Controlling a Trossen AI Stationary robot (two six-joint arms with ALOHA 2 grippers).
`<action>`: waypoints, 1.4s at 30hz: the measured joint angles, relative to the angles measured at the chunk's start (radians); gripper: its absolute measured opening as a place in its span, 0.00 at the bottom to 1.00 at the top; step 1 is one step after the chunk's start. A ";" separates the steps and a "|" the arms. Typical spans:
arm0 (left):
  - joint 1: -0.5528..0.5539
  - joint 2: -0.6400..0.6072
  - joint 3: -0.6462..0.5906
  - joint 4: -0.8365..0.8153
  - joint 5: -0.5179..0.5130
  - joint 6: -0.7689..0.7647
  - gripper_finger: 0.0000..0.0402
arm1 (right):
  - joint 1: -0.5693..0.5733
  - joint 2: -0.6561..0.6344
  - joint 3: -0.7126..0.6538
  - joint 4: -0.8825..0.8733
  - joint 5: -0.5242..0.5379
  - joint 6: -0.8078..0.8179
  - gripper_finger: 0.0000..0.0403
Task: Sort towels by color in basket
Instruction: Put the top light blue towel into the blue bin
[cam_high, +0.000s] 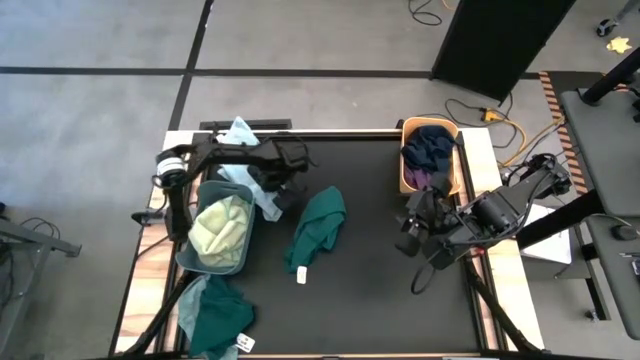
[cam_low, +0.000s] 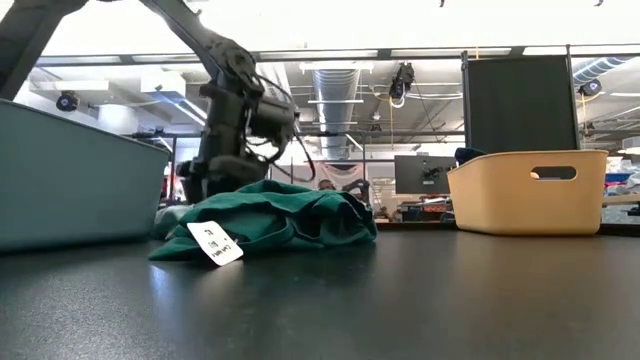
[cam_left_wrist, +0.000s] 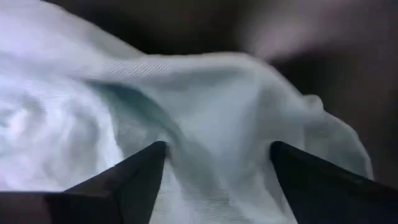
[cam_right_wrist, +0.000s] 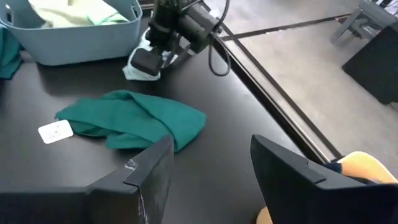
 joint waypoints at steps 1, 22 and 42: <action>0.000 0.013 -0.002 0.005 0.000 0.001 0.65 | 0.000 0.000 0.000 -0.008 0.000 0.004 0.51; -0.312 -0.447 0.263 0.016 -0.163 -0.060 0.00 | 0.000 -0.042 0.000 -0.234 0.000 0.009 0.51; -1.204 -0.920 0.494 -0.343 -0.722 -0.605 0.00 | 0.000 -0.092 0.000 -0.231 -0.003 0.128 0.51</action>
